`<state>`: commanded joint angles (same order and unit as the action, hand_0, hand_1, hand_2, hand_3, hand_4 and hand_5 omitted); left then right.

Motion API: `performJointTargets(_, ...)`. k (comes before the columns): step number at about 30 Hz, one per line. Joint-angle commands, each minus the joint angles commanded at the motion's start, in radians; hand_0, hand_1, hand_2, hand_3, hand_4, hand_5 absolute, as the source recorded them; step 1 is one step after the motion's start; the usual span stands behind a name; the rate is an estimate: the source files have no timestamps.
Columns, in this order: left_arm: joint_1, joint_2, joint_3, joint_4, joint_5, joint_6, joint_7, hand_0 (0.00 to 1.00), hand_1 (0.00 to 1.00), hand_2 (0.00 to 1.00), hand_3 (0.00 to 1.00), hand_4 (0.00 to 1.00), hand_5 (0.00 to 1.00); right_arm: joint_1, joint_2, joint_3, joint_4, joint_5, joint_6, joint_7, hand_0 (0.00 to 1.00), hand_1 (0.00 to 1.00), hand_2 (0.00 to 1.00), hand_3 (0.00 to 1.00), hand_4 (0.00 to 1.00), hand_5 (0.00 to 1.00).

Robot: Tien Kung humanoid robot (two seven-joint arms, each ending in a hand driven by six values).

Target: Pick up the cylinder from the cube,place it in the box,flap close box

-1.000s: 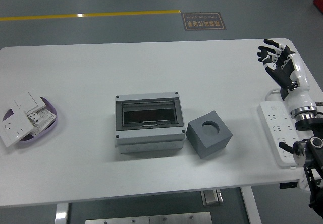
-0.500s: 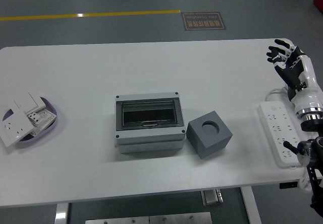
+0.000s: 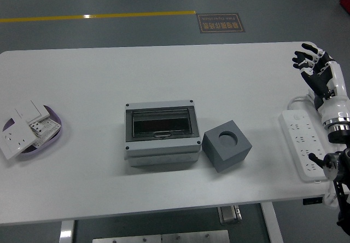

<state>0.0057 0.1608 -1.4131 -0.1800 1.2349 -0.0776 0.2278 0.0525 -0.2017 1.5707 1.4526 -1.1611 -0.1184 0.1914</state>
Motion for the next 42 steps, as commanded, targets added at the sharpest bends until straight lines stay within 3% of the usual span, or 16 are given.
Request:
performJointTargets(7, 0.006, -0.014, 0.016, 0.000, -0.016, -0.001, -0.006, 0.637, 0.657, 0.569, 0.627, 0.715, 0.320, -0.011, 0.004, 0.008, -0.006, 0.007, -0.002, 0.002, 0.678, 0.636, 0.669, 0.683, 0.676, 0.318)
performJointTargets(22, -0.010, -0.009, 0.051, 0.000, -0.032, -0.006, -0.028, 0.637, 0.657, 0.570, 0.628, 0.712, 0.312, -0.012, -0.002, 0.005, 0.003, 0.017, -0.018, 0.020, 0.676, 0.641, 0.670, 0.685, 0.672, 0.320)
performJointTargets(42, -0.016, -0.021, 0.027, 0.000, -0.018, 0.017, -0.039, 0.637, 0.658, 0.571, 0.645, 0.711, 0.311, -0.015, 0.004, -0.001, -0.012, 0.024, -0.012, 0.023, 0.676, 0.642, 0.675, 0.683, 0.667, 0.319)
